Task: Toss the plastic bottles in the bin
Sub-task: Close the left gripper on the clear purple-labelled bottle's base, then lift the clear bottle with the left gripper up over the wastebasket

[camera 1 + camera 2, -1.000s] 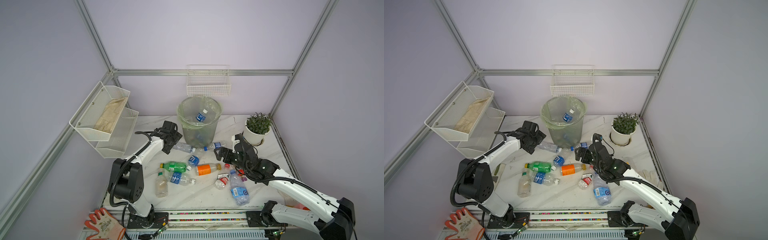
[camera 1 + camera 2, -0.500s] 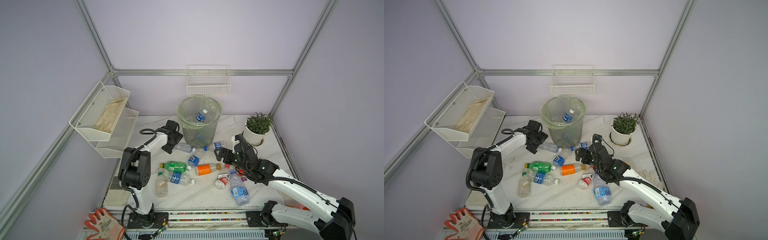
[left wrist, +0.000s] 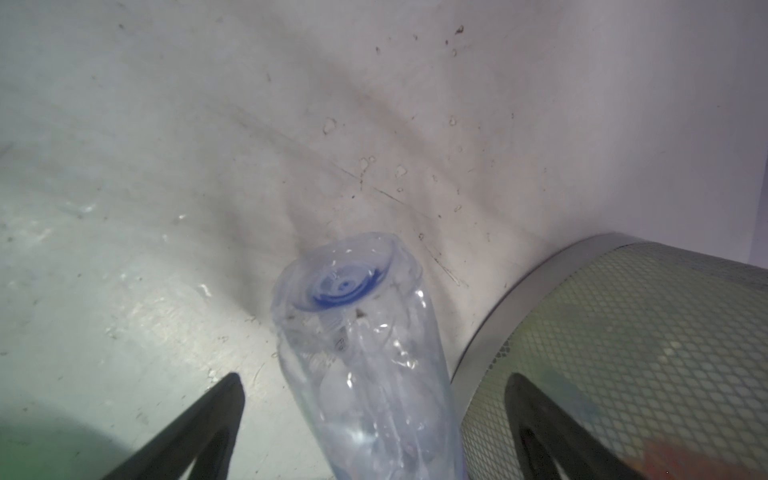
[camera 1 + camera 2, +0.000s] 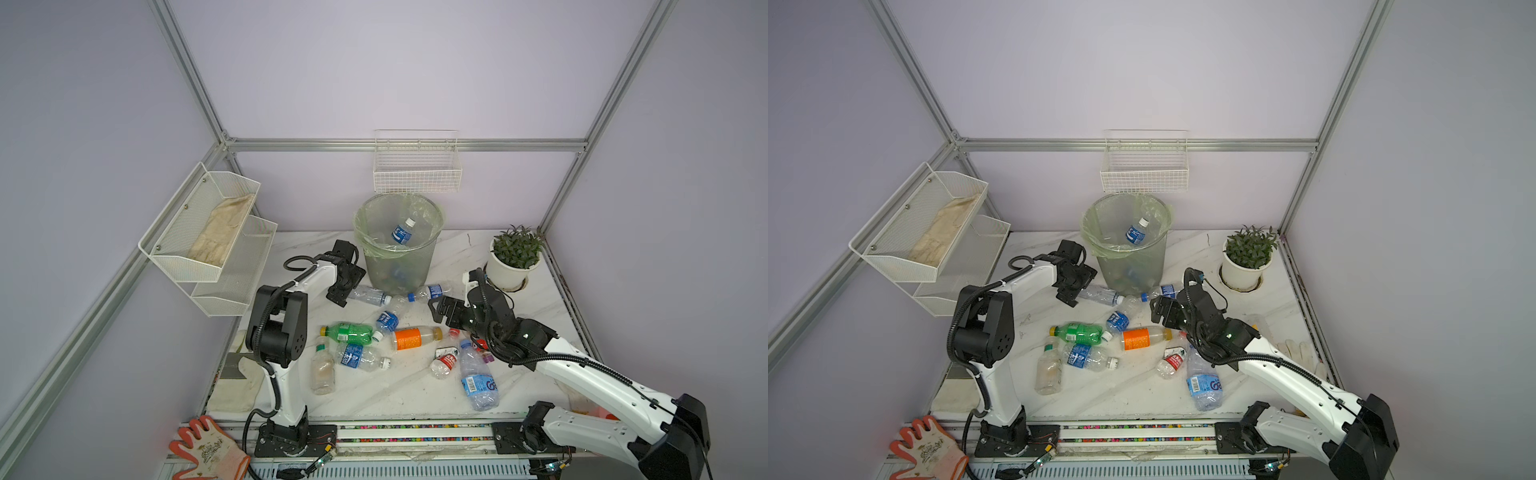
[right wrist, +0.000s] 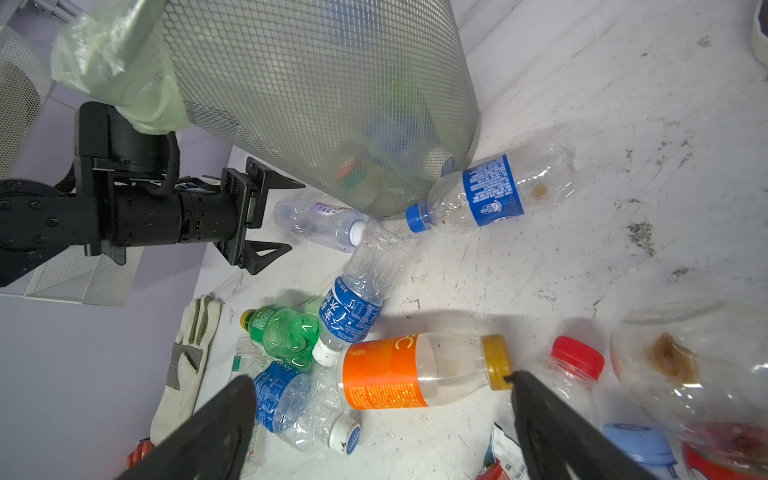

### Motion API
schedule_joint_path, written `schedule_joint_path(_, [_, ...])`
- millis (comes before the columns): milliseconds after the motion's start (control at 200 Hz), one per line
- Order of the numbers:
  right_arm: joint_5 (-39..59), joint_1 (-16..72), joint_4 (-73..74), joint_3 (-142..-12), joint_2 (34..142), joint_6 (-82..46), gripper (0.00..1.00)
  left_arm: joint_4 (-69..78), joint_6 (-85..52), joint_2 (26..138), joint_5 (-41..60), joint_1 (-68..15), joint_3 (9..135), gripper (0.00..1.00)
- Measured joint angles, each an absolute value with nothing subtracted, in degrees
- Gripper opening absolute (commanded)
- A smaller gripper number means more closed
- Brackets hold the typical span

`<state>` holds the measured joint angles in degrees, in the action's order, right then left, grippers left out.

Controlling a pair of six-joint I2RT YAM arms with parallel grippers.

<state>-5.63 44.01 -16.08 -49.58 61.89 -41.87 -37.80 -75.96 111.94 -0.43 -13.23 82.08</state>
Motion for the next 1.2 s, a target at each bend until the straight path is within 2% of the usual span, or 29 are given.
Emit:
schedule_joint_path(95, [-5.7, 44.0, -16.1, -49.6, 61.9, -41.8, 0.97, -38.7, -76.1, 113.1, -0.1, -13.2, 82.4, 0.85])
schedule_joint_path(170, [-5.7, 44.0, -16.1, -49.6, 62.0, -41.7, 0.97, -39.2, -76.2, 114.1, 0.3, -13.2, 82.6, 0.76])
schedule_joint_path(320, [-5.8, 44.0, -16.1, -49.7, 62.0, -41.7, 0.97, -40.1, -76.5, 115.2, 0.7, -13.2, 82.7, 0.48])
schedule_joint_path(505, [-6.0, 44.0, -16.1, -49.8, 62.0, -41.7, 0.97, -40.6, -76.4, 114.4, 0.3, -13.1, 82.7, 0.2])
schedule_joint_path(585, [-6.2, 44.0, -16.1, -49.9, 62.0, -41.7, 0.97, -41.0, -76.4, 113.6, -0.2, -13.1, 82.7, 0.12])
schedule_joint_path(640, [-6.2, 44.0, -16.1, -49.9, 62.0, -41.7, 0.97, -41.2, -76.4, 112.8, -0.5, -13.0, 82.7, 0.1])
schedule_joint_path(725, [-6.2, 44.0, -16.1, -49.9, 62.0, -41.7, 0.97, -41.5, -76.4, 111.2, -1.0, -12.7, 82.7, 0.0])
schedule_joint_path(1200, [-6.4, 44.0, -16.9, -49.9, 59.8, -42.0, 0.97, -42.7, -77.0, 95.3, -4.2, -12.3, 82.7, 0.0])
